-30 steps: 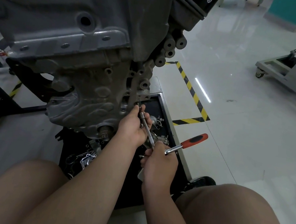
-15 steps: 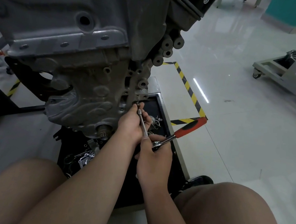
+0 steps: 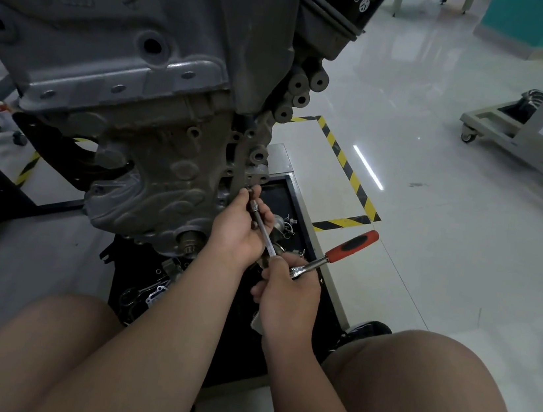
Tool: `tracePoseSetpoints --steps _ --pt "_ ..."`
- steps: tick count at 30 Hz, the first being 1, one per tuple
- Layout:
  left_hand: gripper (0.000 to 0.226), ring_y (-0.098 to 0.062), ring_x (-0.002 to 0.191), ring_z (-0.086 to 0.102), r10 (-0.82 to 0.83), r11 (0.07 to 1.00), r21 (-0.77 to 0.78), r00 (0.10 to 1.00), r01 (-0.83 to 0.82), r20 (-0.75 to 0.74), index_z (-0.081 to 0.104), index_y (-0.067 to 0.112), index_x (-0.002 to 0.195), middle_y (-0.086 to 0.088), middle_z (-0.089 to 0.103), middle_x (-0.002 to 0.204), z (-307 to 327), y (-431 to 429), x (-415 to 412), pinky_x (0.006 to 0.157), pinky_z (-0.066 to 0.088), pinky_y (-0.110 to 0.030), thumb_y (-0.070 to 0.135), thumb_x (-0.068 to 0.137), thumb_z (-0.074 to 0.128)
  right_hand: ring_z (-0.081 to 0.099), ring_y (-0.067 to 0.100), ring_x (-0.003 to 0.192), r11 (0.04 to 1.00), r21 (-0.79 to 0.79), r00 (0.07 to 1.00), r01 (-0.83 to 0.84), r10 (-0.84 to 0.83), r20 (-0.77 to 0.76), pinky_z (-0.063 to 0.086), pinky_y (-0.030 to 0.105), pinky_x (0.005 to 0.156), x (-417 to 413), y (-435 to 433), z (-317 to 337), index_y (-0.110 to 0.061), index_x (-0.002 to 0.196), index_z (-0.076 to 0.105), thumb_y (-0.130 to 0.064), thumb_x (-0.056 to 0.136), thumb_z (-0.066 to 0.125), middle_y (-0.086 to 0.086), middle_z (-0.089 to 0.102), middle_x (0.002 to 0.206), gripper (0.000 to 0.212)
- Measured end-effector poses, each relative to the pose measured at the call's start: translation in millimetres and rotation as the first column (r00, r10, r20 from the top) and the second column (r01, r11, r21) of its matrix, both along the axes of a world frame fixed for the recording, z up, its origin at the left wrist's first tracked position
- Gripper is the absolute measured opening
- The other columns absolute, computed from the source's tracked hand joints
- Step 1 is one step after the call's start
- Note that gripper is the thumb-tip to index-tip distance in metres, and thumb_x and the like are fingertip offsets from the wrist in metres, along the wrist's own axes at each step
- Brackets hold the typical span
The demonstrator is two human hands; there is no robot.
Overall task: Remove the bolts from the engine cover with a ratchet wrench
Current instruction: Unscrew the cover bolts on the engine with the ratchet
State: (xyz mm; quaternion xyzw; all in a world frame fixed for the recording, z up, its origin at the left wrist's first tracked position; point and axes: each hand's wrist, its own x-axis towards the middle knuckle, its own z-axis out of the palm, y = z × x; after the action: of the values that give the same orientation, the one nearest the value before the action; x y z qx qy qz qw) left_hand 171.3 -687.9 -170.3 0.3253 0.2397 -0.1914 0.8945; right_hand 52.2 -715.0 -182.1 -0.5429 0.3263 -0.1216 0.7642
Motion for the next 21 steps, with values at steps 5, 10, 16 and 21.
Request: tracePoseSetpoints --steps 5,10,16,21 --pt "0.033 -0.005 0.034 0.045 0.023 0.999 -0.045 0.998 -0.025 -0.056 0.062 0.008 0.082 0.002 0.049 0.046 -3.7 -2.0 -0.4 0.040 0.043 -0.014 0.029 0.102 0.045 0.055 0.007 0.044 1.000 0.007 1.000 0.014 -0.014 0.005 0.045 0.019 0.045 1.0 -2.8 -2.6 0.000 0.099 0.060 -0.008 0.092 0.052 -0.008 0.059 0.051 0.013" --pt "0.034 -0.005 0.034 0.044 0.035 0.998 -0.057 0.997 -0.039 -0.070 0.062 0.009 0.082 0.003 0.049 0.044 -5.1 -3.4 -0.3 0.039 0.042 -0.014 0.030 0.102 0.044 0.054 0.008 0.044 0.999 0.039 1.000 0.021 -0.021 0.003 0.045 0.021 0.046 2.4 -4.2 -4.6 -0.001 0.100 0.059 -0.007 0.091 0.051 -0.008 0.058 0.049 0.014" --pt "0.030 -0.004 0.037 0.046 0.055 0.997 -0.052 0.996 -0.059 -0.066 0.062 0.008 0.082 0.003 0.050 0.052 -0.7 -5.7 3.3 0.039 0.042 -0.013 0.028 0.100 0.048 0.053 0.009 0.045 1.000 0.029 0.998 0.008 -0.010 0.060 0.045 0.020 0.044 4.0 -6.5 -0.3 -0.003 0.099 0.059 -0.009 0.091 0.052 -0.006 0.060 0.054 0.012" --pt "0.032 -0.004 0.037 0.045 -0.004 1.000 0.024 1.000 0.005 -0.030 0.062 0.006 0.088 0.003 0.049 0.053 -1.8 -2.8 6.1 0.038 0.041 -0.014 0.028 0.102 0.045 0.056 0.011 0.050 0.998 -0.019 0.996 -0.064 0.065 0.054 0.045 0.022 0.045 3.7 1.3 0.7 -0.016 0.100 0.054 -0.016 0.091 0.056 0.001 0.062 0.066 0.009"
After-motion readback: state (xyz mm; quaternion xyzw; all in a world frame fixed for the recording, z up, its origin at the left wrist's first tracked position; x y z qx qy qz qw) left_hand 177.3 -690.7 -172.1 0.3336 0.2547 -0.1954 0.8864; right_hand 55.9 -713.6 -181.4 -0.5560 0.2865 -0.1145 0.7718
